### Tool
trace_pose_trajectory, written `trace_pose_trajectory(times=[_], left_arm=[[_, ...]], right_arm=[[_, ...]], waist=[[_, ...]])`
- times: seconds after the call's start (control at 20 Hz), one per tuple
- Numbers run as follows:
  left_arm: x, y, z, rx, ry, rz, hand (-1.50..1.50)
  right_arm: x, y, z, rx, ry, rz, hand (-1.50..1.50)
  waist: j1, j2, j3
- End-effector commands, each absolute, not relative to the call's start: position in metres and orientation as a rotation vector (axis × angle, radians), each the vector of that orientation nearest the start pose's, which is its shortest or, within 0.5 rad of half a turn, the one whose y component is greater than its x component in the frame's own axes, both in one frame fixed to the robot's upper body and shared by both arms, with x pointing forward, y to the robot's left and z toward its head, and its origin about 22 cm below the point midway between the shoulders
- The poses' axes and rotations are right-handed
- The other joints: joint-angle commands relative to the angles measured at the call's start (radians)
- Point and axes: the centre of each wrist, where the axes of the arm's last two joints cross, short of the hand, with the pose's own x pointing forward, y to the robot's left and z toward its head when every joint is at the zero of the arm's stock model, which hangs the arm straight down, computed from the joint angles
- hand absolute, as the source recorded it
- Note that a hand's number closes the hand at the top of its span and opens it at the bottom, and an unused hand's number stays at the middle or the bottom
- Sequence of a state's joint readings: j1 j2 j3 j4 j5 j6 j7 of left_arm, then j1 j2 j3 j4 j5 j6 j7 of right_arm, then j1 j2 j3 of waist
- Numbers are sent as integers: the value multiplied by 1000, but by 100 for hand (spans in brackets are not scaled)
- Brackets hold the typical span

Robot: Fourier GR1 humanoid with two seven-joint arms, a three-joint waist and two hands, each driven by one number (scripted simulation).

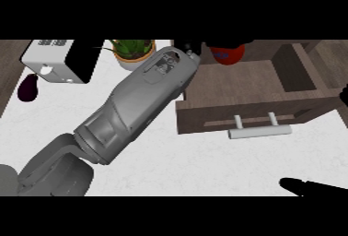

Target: Pick up the can, place it into the drawer and close the drawer

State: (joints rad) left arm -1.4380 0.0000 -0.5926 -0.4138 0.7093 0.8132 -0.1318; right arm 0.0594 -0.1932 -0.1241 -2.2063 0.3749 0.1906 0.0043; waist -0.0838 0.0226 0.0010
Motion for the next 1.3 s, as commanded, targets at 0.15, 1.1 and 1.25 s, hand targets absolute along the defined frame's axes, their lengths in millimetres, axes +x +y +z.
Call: trace_pose_trajectory(times=[0.15, 1.1, 1.25], left_arm=[[426, -21, 197, 241, -1818, -42, -150], [419, 22, 221, 222, -1781, -45, -150], [418, 45, 201, 228, -1780, -72, -150]], right_arm=[[196, -259, 148, -810, -1911, 792, -150], [299, -244, 46, -1040, -1679, 906, -150], [318, -234, 30, -1090, -1659, 908, -150]], waist=[[48, -12, -1], [120, -31, 0], [137, -28, -1]])
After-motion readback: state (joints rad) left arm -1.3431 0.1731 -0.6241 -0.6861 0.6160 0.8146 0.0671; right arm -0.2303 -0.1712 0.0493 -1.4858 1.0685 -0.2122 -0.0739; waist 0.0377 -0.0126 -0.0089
